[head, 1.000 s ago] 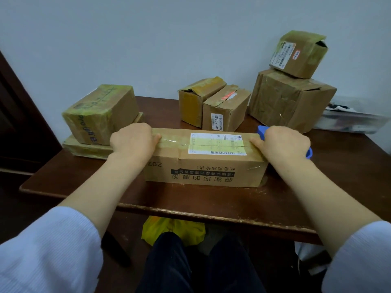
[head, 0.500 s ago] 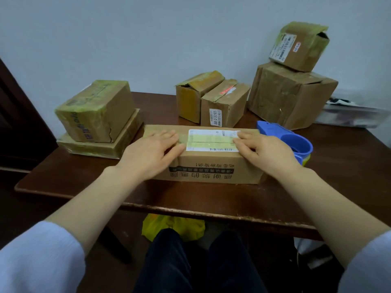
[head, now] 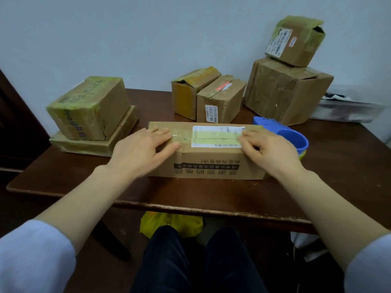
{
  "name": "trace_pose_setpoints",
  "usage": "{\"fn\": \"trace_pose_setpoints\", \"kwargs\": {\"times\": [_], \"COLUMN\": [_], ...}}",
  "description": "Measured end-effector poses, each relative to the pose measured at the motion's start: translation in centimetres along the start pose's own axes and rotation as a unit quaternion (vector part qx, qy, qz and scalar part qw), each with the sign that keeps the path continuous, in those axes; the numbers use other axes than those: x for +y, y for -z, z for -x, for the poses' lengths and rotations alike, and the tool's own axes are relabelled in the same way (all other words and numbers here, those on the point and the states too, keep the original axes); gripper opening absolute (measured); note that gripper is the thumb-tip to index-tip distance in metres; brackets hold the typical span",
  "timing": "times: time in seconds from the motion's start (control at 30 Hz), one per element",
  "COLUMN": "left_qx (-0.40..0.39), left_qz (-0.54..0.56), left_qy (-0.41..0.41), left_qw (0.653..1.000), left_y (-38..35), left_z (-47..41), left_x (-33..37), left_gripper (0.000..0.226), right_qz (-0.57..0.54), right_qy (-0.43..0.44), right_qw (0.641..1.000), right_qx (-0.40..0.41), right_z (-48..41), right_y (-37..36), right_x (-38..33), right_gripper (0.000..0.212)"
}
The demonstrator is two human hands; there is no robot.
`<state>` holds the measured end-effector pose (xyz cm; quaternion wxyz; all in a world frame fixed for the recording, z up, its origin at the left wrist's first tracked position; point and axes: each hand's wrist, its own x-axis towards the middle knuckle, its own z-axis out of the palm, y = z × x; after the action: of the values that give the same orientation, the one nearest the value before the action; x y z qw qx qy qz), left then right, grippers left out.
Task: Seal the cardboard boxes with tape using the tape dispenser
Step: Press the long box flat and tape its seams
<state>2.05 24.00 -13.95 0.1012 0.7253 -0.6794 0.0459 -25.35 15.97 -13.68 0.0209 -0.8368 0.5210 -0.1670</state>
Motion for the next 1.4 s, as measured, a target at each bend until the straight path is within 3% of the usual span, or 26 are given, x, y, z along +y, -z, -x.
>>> {"fn": "trace_pose_setpoints", "kwargs": {"times": [0.07,0.1,0.2,0.3,0.43,0.57,0.7,0.8,0.9,0.97,1.03,1.07,1.17,1.27,1.4], "left_qx": [0.065,0.075,-0.027,-0.106,-0.1,-0.017,-0.036,-0.022,0.004,0.057,0.132,0.126,0.018,0.015,0.065], "left_qz": [-0.028,-0.024,0.022,0.031,0.009,-0.011,0.025,0.028,0.083,0.159,0.228,0.27,0.381,0.373,0.376], "left_qy": [0.007,-0.028,-0.146,-0.12,-0.099,-0.113,-0.173,-0.135,-0.111,-0.031,0.089,0.158,0.315,0.35,0.334], "left_qw": [0.997,0.997,0.989,0.987,0.99,0.993,0.984,0.99,0.99,0.985,0.961,0.941,0.869,0.859,0.862], "left_y": [0.1,0.1,-0.6,-1.2,-0.5,-0.9,-1.7,-1.1,-0.5,-0.4,-0.4,-0.3,0.1,-0.4,-0.9], "left_z": [-0.7,-1.3,-3.0,-3.3,-2.0,-1.3,-1.9,-1.3,0.2,0.4,-0.3,-1.0,-3.3,-3.9,-3.3], "left_x": [1.0,1.6,3.6,3.4,1.0,1.6,2.5,0.2,-1.8,-1.6,-0.4,0.1,0.4,-0.1,-0.4], "left_gripper": [0.06,0.059,0.062,0.067,0.072,0.09,0.094,0.083,0.085,0.07,0.05,0.056,0.084,0.072,0.055], "right_qz": [0.02,0.012,0.031,0.016,0.04,0.043,-0.009,-0.023,-0.069,-0.115,-0.161,-0.176,-0.153,-0.15,-0.167], "right_qy": [0.001,0.016,0.12,0.128,0.074,0.052,0.163,0.124,0.084,0.007,-0.1,-0.139,-0.222,-0.267,-0.282], "right_qw": [0.999,0.999,0.99,0.98,0.994,0.997,0.984,0.99,0.993,0.989,0.976,0.97,0.963,0.952,0.945], "right_qx": [0.047,0.047,-0.062,-0.149,-0.064,0.024,-0.075,-0.058,0.039,0.091,0.104,0.097,0.012,-0.024,0.015], "right_z": [-0.5,-1.0,-2.8,-3.3,-1.4,-0.7,-1.3,-1.0,0.2,0.0,-0.9,-1.5,-3.2,-4.4,-4.8], "right_y": [0.1,0.2,-0.5,-1.3,-0.1,-0.8,-1.6,-1.5,-1.4,-1.7,-1.7,-1.4,-0.8,-1.5,-2.3], "right_x": [-0.2,-0.8,-3.6,-4.4,-0.7,-0.7,-4.6,-2.7,-0.8,-0.8,-1.4,-1.6,-1.7,-1.3,-0.1], "right_gripper": [0.036,0.036,0.042,0.045,0.043,0.044,0.049,0.045,0.035,0.028,0.028,0.039,0.069,0.059,0.046]}}
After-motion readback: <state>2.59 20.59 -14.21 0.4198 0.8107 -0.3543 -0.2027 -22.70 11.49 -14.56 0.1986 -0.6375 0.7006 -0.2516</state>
